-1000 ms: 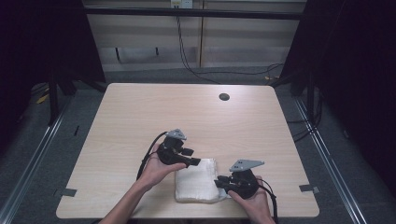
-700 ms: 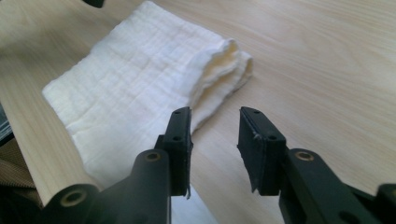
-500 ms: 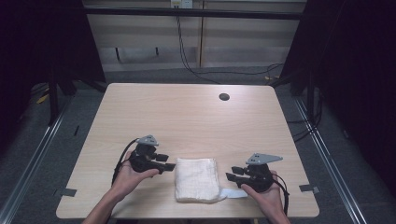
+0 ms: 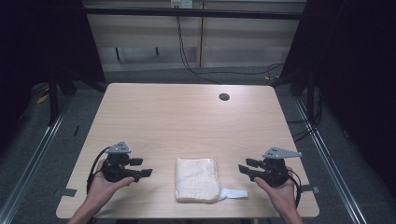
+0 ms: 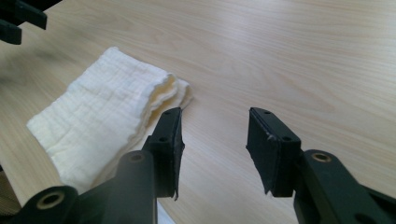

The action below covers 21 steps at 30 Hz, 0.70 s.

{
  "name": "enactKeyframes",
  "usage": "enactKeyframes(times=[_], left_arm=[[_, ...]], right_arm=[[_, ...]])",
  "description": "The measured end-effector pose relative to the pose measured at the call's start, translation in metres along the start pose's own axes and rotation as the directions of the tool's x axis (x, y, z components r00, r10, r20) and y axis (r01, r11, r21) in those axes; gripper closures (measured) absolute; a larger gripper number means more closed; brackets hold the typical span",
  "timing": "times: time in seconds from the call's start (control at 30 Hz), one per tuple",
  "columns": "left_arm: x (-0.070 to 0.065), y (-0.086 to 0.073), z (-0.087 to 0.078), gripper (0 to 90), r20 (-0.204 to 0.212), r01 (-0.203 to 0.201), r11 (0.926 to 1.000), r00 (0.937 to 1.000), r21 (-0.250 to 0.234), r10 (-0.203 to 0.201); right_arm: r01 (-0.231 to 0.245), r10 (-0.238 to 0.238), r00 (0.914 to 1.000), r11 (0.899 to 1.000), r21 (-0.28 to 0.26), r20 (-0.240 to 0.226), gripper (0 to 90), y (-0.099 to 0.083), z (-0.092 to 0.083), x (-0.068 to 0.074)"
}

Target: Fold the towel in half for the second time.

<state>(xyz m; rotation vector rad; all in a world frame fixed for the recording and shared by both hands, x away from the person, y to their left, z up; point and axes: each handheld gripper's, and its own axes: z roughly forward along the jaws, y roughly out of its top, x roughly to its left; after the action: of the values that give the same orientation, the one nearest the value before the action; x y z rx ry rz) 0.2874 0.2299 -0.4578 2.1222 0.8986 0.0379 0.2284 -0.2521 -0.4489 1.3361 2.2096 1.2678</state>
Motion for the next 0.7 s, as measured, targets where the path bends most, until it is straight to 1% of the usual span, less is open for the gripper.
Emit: enactKeyframes(times=[0.03, 0.07, 0.13, 0.2, 0.23, 0.27, 0.3, 0.33, 0.37, 0.4, 0.43, 0.47, 0.5, 0.53, 0.57, 0.6, 0.63, 0.67, 0.7], left_arm=[[0.002, -0.004, -0.002, 34.4, -0.007, 0.007, 1.0000, 0.9999, 0.003, -0.007], [0.005, -0.007, -0.005, 33.9, -0.005, 0.017, 0.9998, 0.9998, 0.001, -0.017], [0.010, -0.014, -0.010, 33.8, -0.025, 0.038, 0.9993, 0.9990, -0.008, -0.038], [0.017, -0.021, -0.014, 33.2, -0.047, 0.070, 0.9973, 0.9964, -0.024, -0.071], [0.021, -0.024, -0.015, 33.3, -0.066, 0.088, 0.9955, 0.9938, -0.035, -0.090], [0.024, -0.028, -0.018, 33.4, -0.094, 0.110, 0.9926, 0.9889, -0.053, -0.114], [0.026, -0.032, -0.020, 33.3, -0.097, 0.132, 0.9893, 0.9858, -0.061, -0.138], [0.028, -0.034, -0.023, 33.2, -0.093, 0.138, 0.9882, 0.9852, -0.066, -0.144], [0.029, -0.037, -0.026, 33.2, -0.101, 0.135, 0.9882, 0.9847, -0.072, -0.142], [0.031, -0.039, -0.029, 33.2, -0.106, 0.139, 0.9875, 0.9835, -0.073, -0.147], [0.032, -0.042, -0.031, 33.2, -0.115, 0.149, 0.9856, 0.9809, -0.081, -0.157], [0.032, -0.046, -0.034, 32.8, -0.116, 0.155, 0.9830, 0.9793, -0.098, -0.166], [0.032, -0.049, -0.036, 32.5, -0.118, 0.147, 0.9841, 0.9802, -0.099, -0.159], [0.032, -0.051, -0.038, 32.5, -0.130, 0.141, 0.9851, 0.9796, -0.098, -0.153], [0.031, -0.051, -0.040, 32.5, -0.143, 0.135, 0.9847, 0.9782, -0.110, -0.150], [0.032, -0.051, -0.042, 32.5, -0.140, 0.135, 0.9838, 0.9785, -0.118, -0.151], [0.032, -0.051, -0.043, 32.6, -0.150, 0.142, 0.9815, 0.9755, -0.129, -0.161], [0.033, -0.051, -0.044, 32.7, -0.158, 0.146, 0.9823, 0.9738, -0.118, -0.163], [0.034, -0.051, -0.044, 33.5, -0.150, 0.149, 0.9827, 0.9749, -0.110, -0.164]], right_arm=[[-0.007, 0.007, 0.9999, 1.000, -0.005, 0.009, 55.2, -0.001, -0.002, -0.002], [-0.017, 0.018, 0.9998, 1.000, -0.010, 0.009, 55.0, -0.002, -0.004, -0.005], [-0.024, 0.025, 0.9993, 0.999, -0.026, 0.026, 54.2, -0.003, -0.008, -0.008], [-0.057, 0.058, 0.9981, 0.997, -0.049, 0.020, 54.0, -0.006, -0.012, -0.012], [-0.067, 0.068, 0.9973, 0.996, -0.062, 0.028, 53.2, -0.009, -0.012, -0.014], [-0.073, 0.075, 0.9966, 0.995, -0.062, 0.033, 53.1, -0.011, -0.012, -0.015], [-0.080, 0.083, 0.9958, 0.995, -0.065, 0.040, 52.2, -0.013, -0.012, -0.017], [-0.090, 0.093, 0.9947, 0.994, -0.070, 0.043, 52.0, -0.016, -0.012, -0.019], [-0.091, 0.094, 0.9944, 0.993, -0.068, 0.048, 51.5, -0.018, -0.012, -0.021], [-0.085, 0.089, 0.9936, 0.995, -0.059, 0.069, 50.7, -0.019, -0.013, -0.023], [-0.071, 0.075, 0.9924, 0.996, -0.048, 0.098, 50.0, -0.020, -0.014, -0.025], [-0.071, 0.076, 0.9913, 0.996, -0.048, 0.107, 49.6, -0.021, -0.015, -0.027], [-0.081, 0.087, 0.9909, 0.995, -0.060, 0.103, 49.1, -0.023, -0.018, -0.030], [-0.086, 0.093, 0.9893, 0.994, -0.071, 0.112, 48.2, -0.024, -0.021, -0.032], [-0.088, 0.097, 0.9886, 0.993, -0.079, 0.115, 48.2, -0.024, -0.023, -0.035], [-0.096, 0.106, 0.9875, 0.992, -0.088, 0.117, 47.6, -0.025, -0.025, -0.037], [-0.106, 0.118, 0.9861, 0.990, -0.098, 0.117, 46.0, -0.026, -0.025, -0.038], [-0.110, 0.122, 0.9856, 0.989, -0.100, 0.117, 45.6, -0.027, -0.025, -0.039], [-0.100, 0.111, 0.9869, 0.991, -0.091, 0.117, 45.2, -0.027, -0.024, -0.038]])
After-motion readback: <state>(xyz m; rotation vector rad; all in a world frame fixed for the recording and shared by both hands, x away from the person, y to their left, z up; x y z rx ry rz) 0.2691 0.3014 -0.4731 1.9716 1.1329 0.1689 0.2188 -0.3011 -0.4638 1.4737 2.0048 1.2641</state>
